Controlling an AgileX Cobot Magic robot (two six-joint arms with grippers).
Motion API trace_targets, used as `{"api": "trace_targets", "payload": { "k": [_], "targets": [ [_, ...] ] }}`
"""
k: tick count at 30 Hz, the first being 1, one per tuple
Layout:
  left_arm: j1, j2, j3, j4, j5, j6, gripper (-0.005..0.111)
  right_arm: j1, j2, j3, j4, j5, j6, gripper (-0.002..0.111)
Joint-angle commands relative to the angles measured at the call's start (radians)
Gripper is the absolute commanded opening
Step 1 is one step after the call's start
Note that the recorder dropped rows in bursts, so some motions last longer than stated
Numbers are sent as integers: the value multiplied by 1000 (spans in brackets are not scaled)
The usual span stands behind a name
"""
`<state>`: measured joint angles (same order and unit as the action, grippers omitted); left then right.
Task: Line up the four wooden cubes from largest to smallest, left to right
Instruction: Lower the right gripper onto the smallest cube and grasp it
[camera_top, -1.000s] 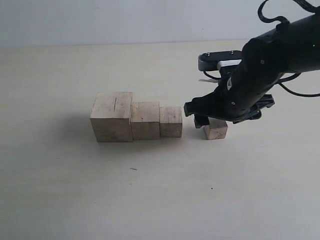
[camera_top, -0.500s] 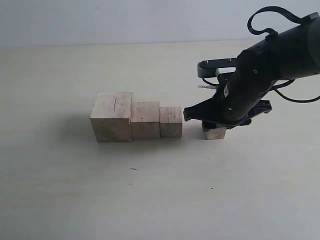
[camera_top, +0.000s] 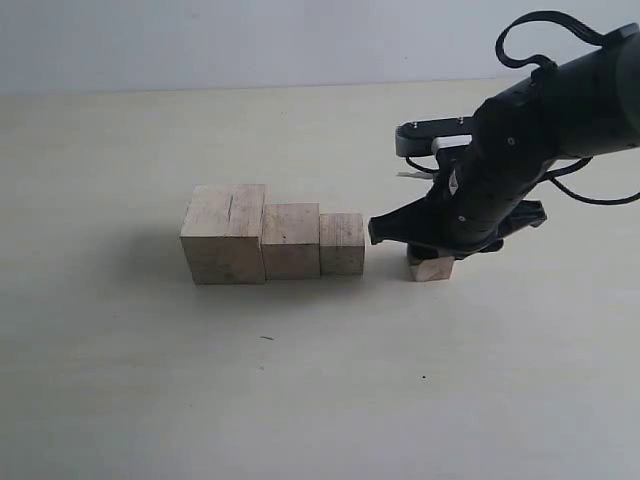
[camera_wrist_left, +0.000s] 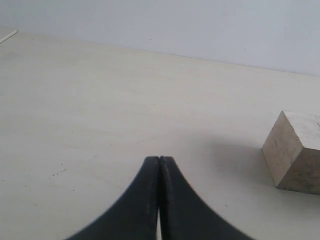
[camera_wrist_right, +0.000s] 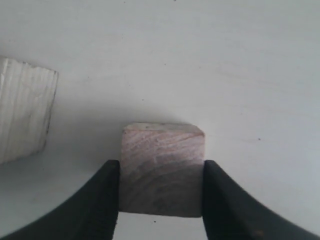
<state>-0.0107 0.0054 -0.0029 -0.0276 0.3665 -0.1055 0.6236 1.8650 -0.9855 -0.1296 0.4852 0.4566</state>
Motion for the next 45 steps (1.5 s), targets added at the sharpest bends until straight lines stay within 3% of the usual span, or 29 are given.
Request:
{"api": "trace_targets", "payload": {
  "k": [1,7,11,15,19,20,24,35,45],
  "targets": [
    [-5,-5,3,-5,-8,0,0,4,-14,0,-13,62,-145,0],
    [-5,-5,3,-5,-8,0,0,-44,-61,-120,-8,223,-384,0],
    [-5,-5,3,-5,-8,0,0,-154,-63,-265,1,350,-503,0],
    [-5,-5,3,-5,-8,0,0,-270,-51,-368,106,367,-614,0],
    [-5,-5,3,-5,-8,0,0,-341,-22,-409,359,445,-1163,0],
    [-5,-5,3,-5,-8,0,0,-344,-13,-409,428,481,-1382,0],
    [-5,-5,3,-5,-8,0,0,-334,23,-409,596,570,-1869,0],
    [-5,-5,3,-5,-8,0,0,-251,116,-409,531,581,-2007,0],
    [-5,-5,3,-5,-8,0,0,-190,184,-409,541,452,-2009,0]
  ]
}}
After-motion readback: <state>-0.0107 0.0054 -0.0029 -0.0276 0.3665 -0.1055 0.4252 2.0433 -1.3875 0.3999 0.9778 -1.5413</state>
